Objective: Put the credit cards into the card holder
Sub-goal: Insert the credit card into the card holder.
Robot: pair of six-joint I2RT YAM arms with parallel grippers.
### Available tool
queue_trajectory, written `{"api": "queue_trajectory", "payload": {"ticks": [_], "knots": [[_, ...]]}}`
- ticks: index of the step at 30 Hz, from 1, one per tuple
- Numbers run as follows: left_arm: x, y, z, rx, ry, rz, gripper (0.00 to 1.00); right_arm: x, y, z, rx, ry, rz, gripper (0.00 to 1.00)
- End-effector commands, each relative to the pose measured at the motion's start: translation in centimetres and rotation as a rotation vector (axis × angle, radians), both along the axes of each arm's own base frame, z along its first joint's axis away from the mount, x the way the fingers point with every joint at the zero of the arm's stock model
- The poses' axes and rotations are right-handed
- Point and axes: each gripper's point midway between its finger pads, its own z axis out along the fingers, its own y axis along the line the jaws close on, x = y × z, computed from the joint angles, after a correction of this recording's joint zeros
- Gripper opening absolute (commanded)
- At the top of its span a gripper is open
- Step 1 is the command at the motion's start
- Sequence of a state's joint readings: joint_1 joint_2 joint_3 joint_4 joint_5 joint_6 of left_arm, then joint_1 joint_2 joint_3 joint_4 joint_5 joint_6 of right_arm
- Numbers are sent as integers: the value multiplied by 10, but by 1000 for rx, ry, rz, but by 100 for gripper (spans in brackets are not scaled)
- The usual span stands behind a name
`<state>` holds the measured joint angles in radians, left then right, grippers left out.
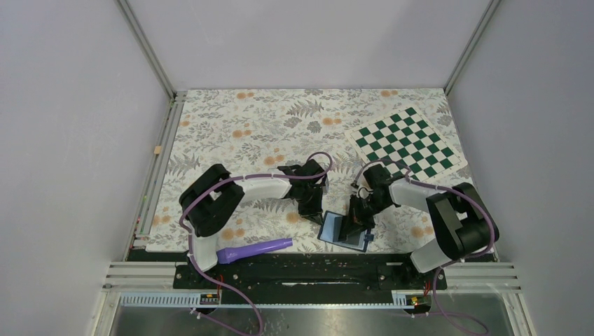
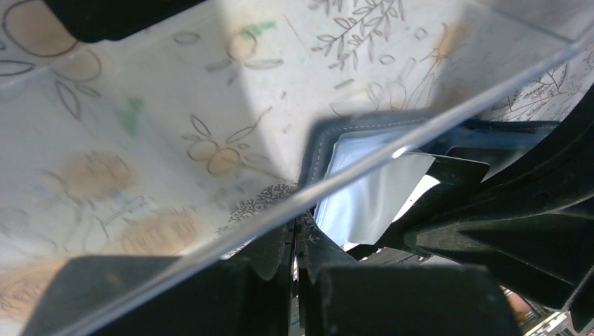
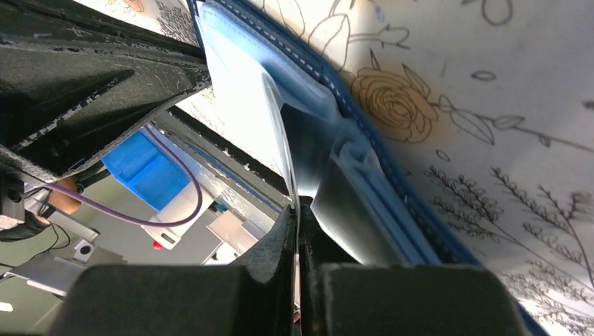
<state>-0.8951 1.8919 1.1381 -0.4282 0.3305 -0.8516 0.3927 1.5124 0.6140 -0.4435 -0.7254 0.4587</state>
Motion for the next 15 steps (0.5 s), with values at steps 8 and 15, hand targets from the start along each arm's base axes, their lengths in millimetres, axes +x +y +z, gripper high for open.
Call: {"api": "queue_trajectory", "payload": {"ticks": [8,15], "knots": [[9,16,15,32,-72,110,0,14,16,-8,36,-28,74,2],[-1,20,19,13,-56,146,0,17,27,-8,34,-54,76,9]]}}
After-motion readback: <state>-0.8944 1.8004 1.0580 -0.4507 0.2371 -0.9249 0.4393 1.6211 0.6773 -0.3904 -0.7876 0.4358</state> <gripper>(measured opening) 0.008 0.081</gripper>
